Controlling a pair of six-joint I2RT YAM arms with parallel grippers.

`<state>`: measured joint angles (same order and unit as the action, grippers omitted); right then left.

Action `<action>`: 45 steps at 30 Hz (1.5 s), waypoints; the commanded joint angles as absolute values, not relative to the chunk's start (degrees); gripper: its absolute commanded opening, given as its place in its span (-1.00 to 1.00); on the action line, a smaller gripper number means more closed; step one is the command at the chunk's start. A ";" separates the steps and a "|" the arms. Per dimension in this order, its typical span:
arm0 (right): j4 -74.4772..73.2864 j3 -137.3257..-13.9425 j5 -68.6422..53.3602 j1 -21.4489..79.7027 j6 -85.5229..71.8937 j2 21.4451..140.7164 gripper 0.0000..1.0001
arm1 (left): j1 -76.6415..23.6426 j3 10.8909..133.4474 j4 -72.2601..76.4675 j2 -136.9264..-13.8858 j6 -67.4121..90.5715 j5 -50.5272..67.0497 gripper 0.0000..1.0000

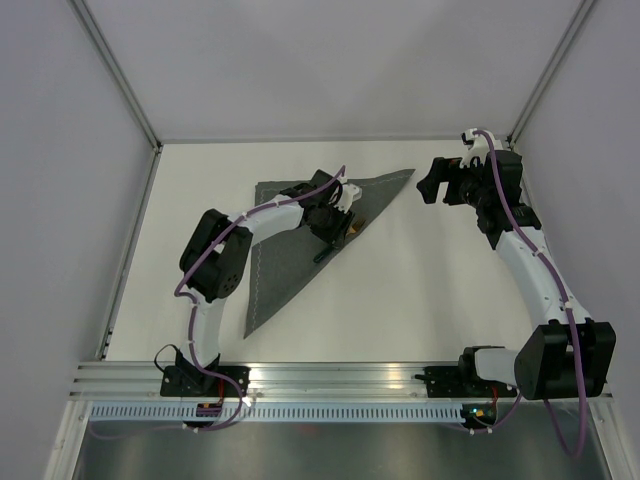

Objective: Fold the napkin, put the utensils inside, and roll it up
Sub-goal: Place the utensil onto the napkin

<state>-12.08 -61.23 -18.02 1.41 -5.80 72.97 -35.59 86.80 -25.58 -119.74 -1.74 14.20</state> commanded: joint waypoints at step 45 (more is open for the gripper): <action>-12.22 -60.56 -19.16 1.32 -7.21 73.92 0.96 | -35.95 91.93 -23.64 -115.58 0.44 18.54 0.12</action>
<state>-12.10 -61.17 -18.22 1.39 -6.20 73.28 -35.77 88.71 -23.64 -119.46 -0.23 16.91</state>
